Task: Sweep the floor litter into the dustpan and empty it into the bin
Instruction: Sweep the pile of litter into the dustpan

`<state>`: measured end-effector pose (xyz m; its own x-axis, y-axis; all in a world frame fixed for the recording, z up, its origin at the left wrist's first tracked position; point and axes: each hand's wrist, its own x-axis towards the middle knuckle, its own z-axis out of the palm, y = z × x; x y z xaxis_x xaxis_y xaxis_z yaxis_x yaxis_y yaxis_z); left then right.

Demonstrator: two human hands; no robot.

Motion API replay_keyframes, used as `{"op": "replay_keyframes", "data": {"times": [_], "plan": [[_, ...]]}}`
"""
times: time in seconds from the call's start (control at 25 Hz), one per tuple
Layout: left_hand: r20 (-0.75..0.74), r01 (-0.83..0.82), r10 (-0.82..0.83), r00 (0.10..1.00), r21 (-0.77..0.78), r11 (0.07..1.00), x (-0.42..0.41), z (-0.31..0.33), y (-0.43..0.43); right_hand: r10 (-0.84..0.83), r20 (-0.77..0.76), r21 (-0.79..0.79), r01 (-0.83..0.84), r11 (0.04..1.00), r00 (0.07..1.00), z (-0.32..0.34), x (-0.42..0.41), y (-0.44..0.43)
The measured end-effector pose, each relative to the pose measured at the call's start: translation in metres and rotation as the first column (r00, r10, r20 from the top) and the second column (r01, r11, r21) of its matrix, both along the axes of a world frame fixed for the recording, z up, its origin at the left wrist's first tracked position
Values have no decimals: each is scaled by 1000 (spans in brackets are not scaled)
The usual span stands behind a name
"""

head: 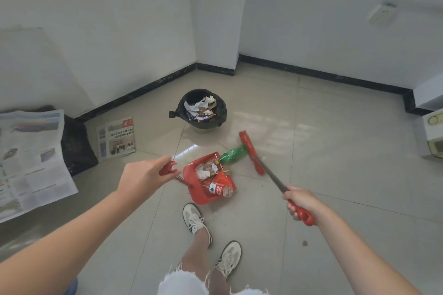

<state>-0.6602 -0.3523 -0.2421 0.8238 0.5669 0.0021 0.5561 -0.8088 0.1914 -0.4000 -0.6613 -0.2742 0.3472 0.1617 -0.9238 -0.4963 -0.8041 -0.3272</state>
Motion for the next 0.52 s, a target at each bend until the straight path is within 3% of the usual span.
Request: {"op": "replay_keyframes", "data": {"times": [0.32,0.52], "plan": [[-67,97,-100,993,-45,994,28,-33,52,345,-87,-78,-352,933,934,18,3,66],[-76,212,-214,974,-44,976,47,-28,72,286,-242,-82,-313,946,927,31,3,67]]}}
